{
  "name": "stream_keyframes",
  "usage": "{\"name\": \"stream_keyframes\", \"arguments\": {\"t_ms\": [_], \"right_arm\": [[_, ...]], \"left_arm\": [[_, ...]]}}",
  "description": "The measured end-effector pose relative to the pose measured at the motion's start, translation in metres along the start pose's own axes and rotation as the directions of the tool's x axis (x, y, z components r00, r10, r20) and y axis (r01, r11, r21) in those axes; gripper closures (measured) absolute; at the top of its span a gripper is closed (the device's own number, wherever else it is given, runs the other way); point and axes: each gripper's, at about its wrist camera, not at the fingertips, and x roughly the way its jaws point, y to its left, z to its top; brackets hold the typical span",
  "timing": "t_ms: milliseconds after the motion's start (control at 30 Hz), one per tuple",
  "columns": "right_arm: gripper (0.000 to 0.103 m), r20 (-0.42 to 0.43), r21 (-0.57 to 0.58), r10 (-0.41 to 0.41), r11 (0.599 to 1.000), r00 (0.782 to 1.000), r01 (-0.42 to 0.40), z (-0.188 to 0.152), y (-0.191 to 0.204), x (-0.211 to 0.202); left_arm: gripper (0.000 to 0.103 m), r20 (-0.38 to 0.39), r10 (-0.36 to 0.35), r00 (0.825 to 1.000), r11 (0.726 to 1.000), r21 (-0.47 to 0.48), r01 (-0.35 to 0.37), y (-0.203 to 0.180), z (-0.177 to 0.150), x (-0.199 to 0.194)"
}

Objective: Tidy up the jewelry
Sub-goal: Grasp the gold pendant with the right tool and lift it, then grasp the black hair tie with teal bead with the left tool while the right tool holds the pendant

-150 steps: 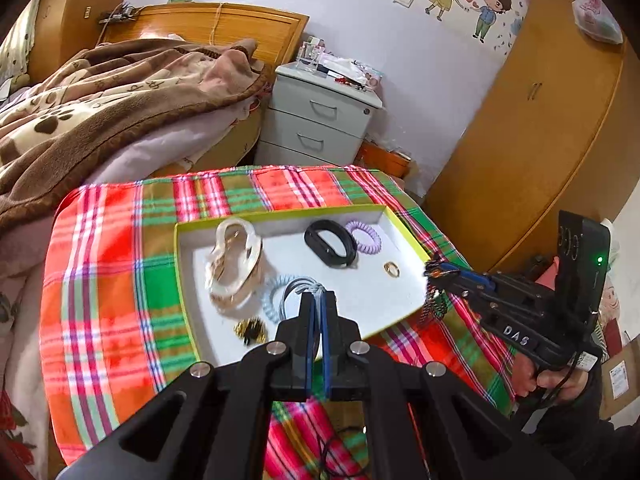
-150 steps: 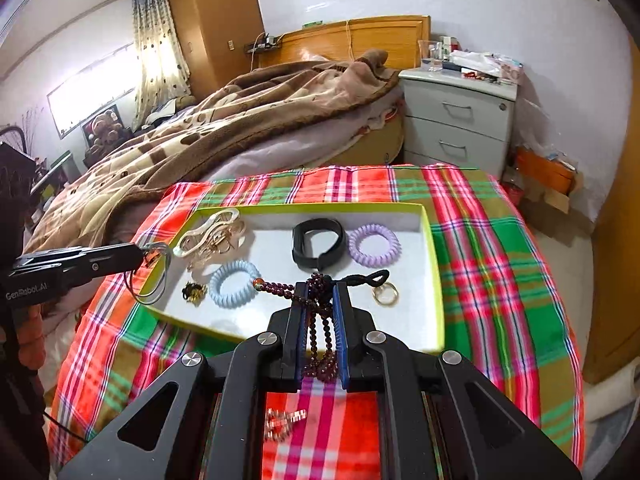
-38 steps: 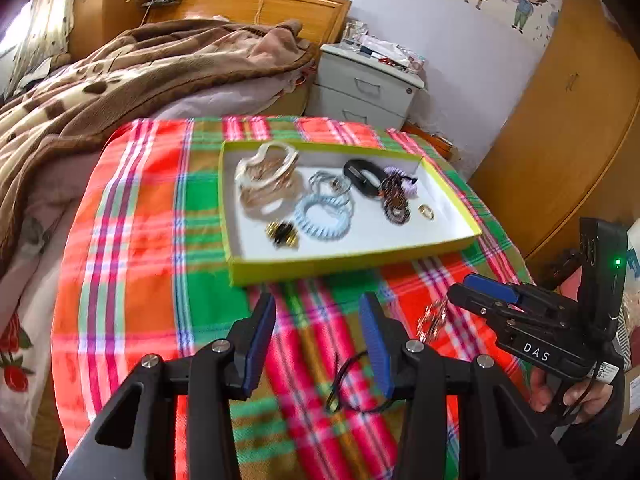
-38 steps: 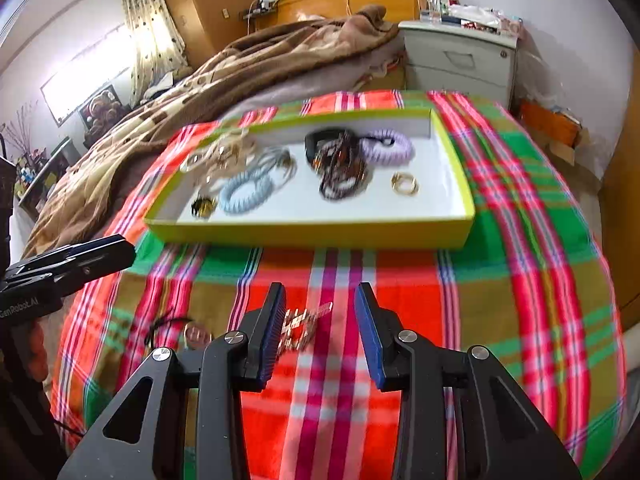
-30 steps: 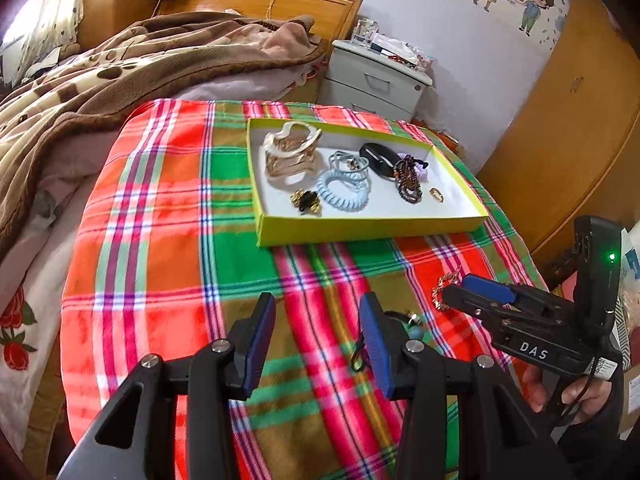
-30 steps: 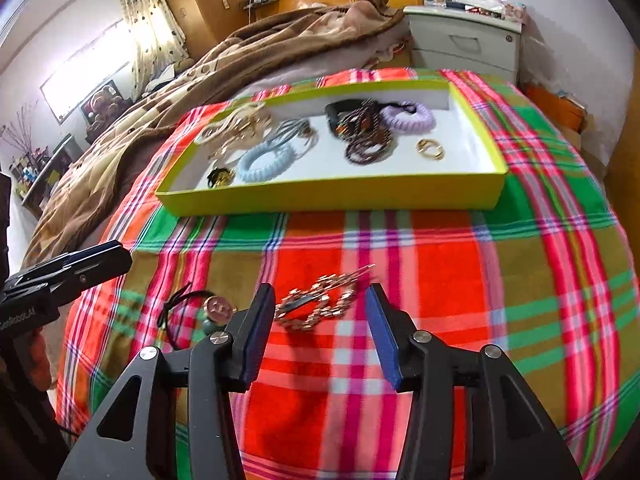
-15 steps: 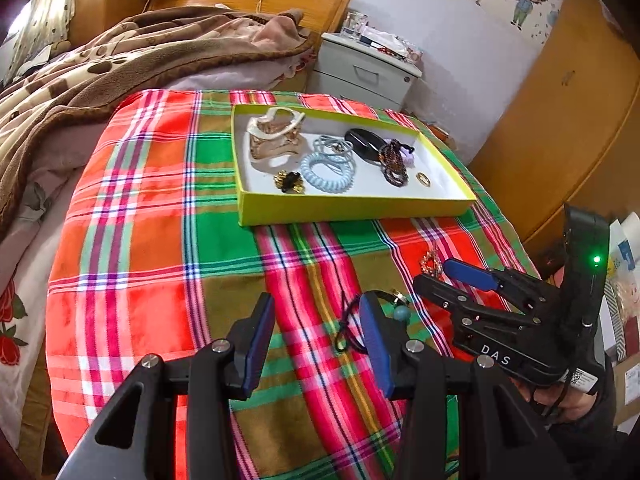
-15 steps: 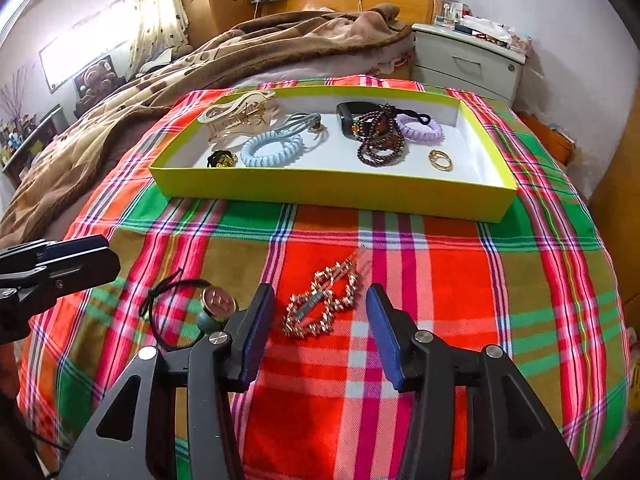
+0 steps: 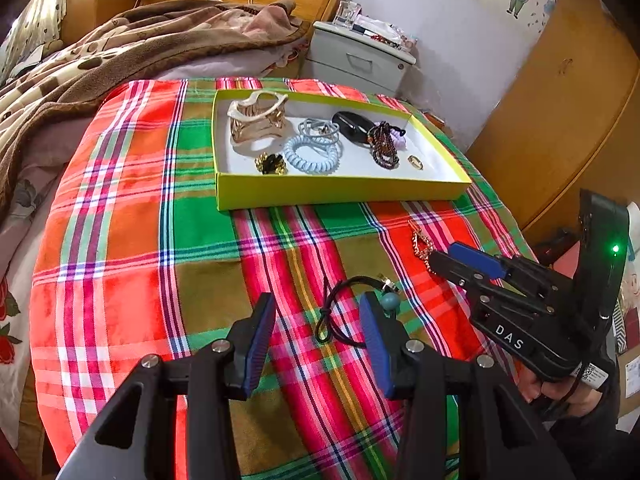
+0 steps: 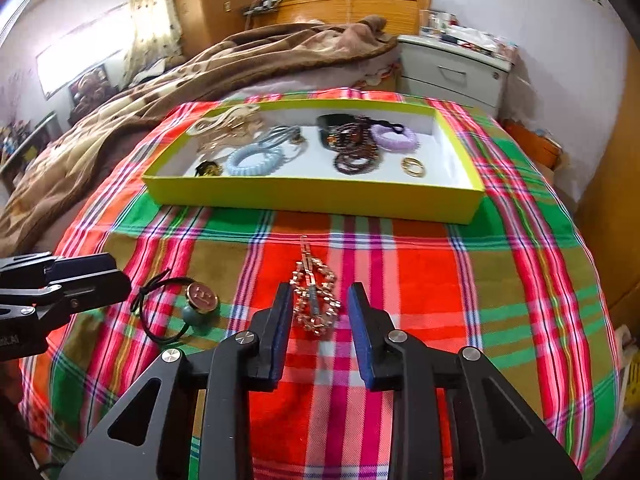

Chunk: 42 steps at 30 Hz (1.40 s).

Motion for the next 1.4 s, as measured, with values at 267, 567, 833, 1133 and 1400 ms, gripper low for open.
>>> {"name": "stream_keyframes", "arguments": {"t_ms": [267, 567, 833, 1133, 1400], "right_arm": [[0.074, -0.029, -0.019, 0.040, 0.999, 0.999, -0.040, 0.004, -0.001, 0.008], [0.074, -0.040, -0.074, 0.033, 0.997, 0.999, -0.036, 0.008, 0.003, 0.013], [0.074, -0.035, -0.090, 0.026, 0.996, 0.999, -0.029, 0.007, 0.004, 0.013], [0.074, 0.001, -0.041, 0.030, 0.999, 1.000, -0.030, 0.005, -0.007, 0.002], [0.074, 0.030, -0.012, 0.035, 0.999, 0.999, -0.034, 0.004, -0.012, -0.008]], "left_arm": [[0.057, -0.032, 0.001, 0.999, 0.999, 0.033, 0.000, -0.010, -0.005, 0.009], [0.056, -0.052, 0.013, 0.999, 0.999, 0.052, -0.010, -0.016, -0.007, 0.014], [0.052, -0.054, 0.053, 0.997, 0.992, 0.118, -0.047, -0.029, -0.008, 0.019], [0.063, -0.031, 0.122, 0.992, 0.980, 0.161, -0.116, -0.035, -0.006, 0.023], [0.085, -0.001, 0.130, 0.991, 0.984, 0.126, -0.129, -0.026, 0.000, 0.016]]}}
